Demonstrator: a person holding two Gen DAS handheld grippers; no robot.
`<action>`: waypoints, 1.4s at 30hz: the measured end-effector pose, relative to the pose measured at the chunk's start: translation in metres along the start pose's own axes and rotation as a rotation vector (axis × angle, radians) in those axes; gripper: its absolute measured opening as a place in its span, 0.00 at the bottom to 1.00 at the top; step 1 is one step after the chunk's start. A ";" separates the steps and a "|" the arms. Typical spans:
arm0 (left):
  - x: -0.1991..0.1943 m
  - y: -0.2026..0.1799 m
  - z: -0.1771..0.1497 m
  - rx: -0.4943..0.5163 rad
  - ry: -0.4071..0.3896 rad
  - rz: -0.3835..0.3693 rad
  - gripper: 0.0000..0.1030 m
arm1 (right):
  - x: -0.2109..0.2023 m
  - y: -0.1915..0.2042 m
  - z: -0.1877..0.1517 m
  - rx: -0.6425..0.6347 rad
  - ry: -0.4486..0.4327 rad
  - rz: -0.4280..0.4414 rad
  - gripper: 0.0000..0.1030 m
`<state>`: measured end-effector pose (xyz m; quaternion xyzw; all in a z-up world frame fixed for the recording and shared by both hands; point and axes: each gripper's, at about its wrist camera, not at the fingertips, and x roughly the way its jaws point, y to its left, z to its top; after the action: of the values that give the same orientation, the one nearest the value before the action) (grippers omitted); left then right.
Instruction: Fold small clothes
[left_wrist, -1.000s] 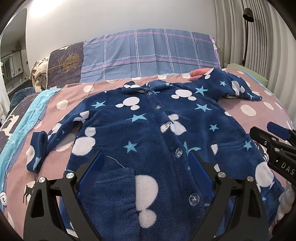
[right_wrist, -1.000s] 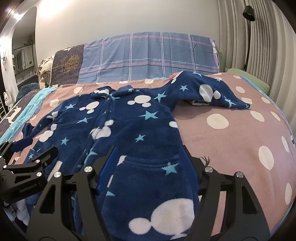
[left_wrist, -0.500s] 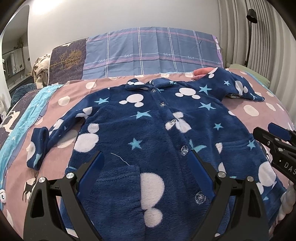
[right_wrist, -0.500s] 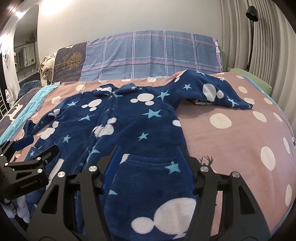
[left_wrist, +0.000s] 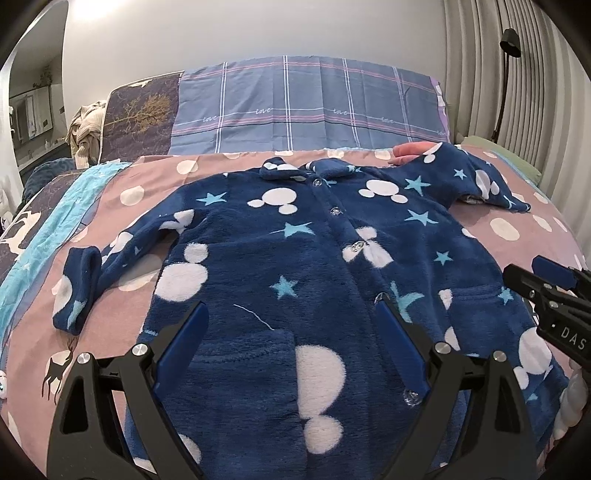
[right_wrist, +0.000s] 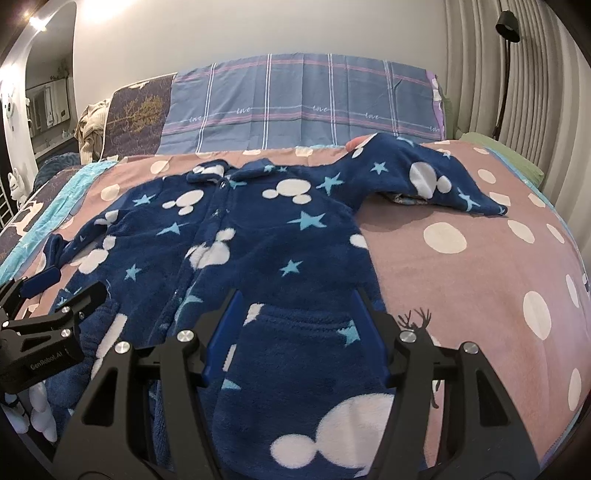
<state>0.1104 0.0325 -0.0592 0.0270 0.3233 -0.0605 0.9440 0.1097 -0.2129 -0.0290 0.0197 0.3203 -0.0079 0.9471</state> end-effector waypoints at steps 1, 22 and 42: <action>0.000 0.001 0.000 -0.001 0.002 0.001 0.89 | 0.001 0.001 0.000 -0.002 0.004 0.004 0.60; 0.018 0.120 0.011 -0.154 0.056 0.186 0.71 | 0.000 0.012 0.005 -0.044 -0.002 -0.005 0.62; 0.081 0.265 0.001 -0.370 0.237 0.231 0.09 | 0.015 0.012 0.006 -0.026 0.033 -0.019 0.66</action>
<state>0.2090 0.2872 -0.1048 -0.1025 0.4321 0.1115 0.8890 0.1258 -0.2012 -0.0330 0.0046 0.3362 -0.0123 0.9417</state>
